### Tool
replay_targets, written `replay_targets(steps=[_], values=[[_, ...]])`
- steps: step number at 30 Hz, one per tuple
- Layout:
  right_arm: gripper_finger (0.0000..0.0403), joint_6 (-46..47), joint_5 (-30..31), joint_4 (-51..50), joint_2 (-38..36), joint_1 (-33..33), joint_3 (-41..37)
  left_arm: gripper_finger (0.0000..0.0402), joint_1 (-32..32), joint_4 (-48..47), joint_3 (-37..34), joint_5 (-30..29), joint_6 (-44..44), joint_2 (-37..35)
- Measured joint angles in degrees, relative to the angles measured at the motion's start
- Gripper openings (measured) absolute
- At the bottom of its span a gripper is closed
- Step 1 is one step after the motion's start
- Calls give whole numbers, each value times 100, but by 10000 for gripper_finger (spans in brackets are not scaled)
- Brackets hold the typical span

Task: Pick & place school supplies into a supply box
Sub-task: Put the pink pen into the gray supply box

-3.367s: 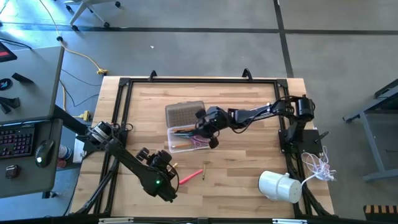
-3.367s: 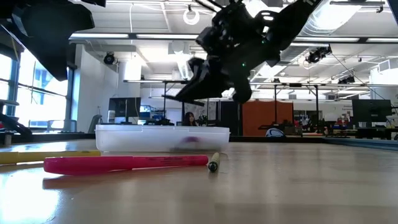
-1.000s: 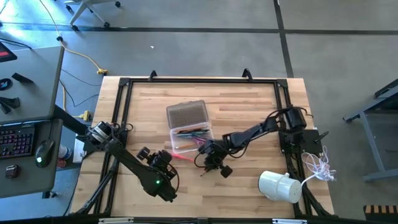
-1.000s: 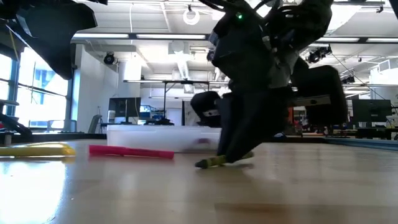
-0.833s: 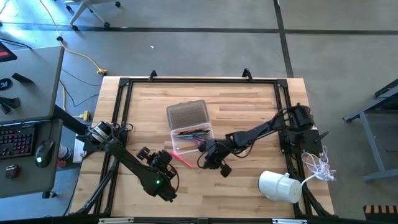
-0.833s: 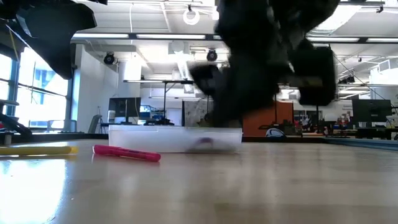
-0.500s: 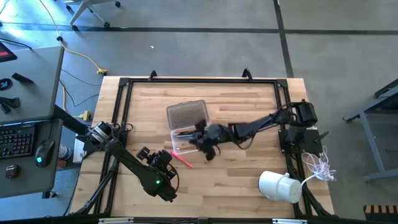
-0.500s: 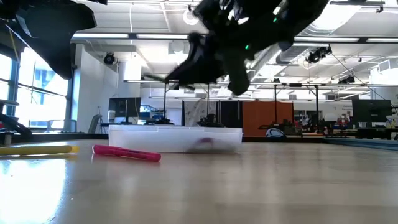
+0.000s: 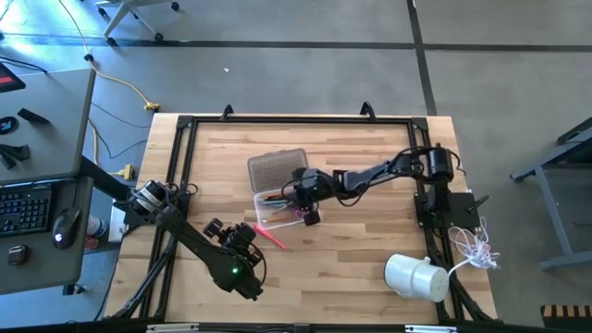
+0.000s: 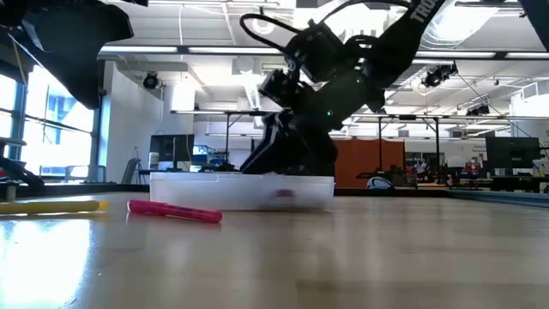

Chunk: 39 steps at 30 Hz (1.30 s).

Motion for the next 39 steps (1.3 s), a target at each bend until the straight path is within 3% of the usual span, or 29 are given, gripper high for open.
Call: replay_targets(steps=[9, 19, 26, 32, 36, 39], values=[[162, 700, 1033, 711, 0, 885, 11, 88, 0, 0, 0, -1, -1, 0], [163, 2320, 2129, 980, 0, 2144, 11, 88, 20, -1, 0, -142, -19, 0], [163, 2654, 2186, 456, 632, 2289, 845, 88, 262, -2, 161, -33, 186, 0], [163, 3126, 2849, -557, 1100, 2320, 1687, 88, 385, 2, 417, 8, 287, 0], [162, 3600, 3125, -785, 1266, 2288, 1790, 88, 366, -4, 424, 67, 394, 0], [162, 4104, 2948, -844, 1317, 2223, 1793, 88, 365, -7, 424, 187, 418, 0]])
